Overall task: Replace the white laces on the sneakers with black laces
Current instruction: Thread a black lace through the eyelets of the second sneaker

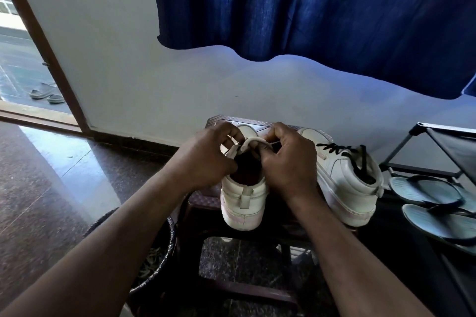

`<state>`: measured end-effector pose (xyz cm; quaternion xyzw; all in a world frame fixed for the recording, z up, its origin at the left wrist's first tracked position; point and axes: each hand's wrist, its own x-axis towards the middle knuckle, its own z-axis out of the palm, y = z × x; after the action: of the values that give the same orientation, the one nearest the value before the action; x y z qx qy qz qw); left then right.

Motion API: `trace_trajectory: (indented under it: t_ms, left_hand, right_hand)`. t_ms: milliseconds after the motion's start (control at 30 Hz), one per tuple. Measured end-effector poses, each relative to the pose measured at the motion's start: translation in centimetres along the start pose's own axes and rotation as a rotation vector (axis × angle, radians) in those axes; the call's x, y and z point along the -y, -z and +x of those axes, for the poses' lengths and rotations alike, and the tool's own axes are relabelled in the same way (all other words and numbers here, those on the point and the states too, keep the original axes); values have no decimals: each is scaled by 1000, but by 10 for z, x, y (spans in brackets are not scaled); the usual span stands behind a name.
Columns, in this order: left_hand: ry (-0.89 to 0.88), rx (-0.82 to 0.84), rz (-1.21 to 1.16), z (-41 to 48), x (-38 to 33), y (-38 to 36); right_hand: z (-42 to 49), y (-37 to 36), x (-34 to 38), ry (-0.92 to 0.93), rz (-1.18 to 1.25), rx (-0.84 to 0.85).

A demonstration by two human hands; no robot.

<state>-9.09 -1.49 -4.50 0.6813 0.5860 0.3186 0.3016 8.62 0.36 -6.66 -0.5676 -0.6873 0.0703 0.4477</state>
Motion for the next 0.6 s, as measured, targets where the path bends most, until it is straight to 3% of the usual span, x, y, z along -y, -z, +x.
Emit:
trace_trajectory:
  t_ms: [333, 600]
  left_hand:
    - [-53, -263, 157, -2, 4, -8]
    - [-79, -331, 196, 6, 7, -8]
  right_hand:
    - [-1, -2, 7, -12, -9, 10]
    - [2, 1, -4, 61, 14, 78]
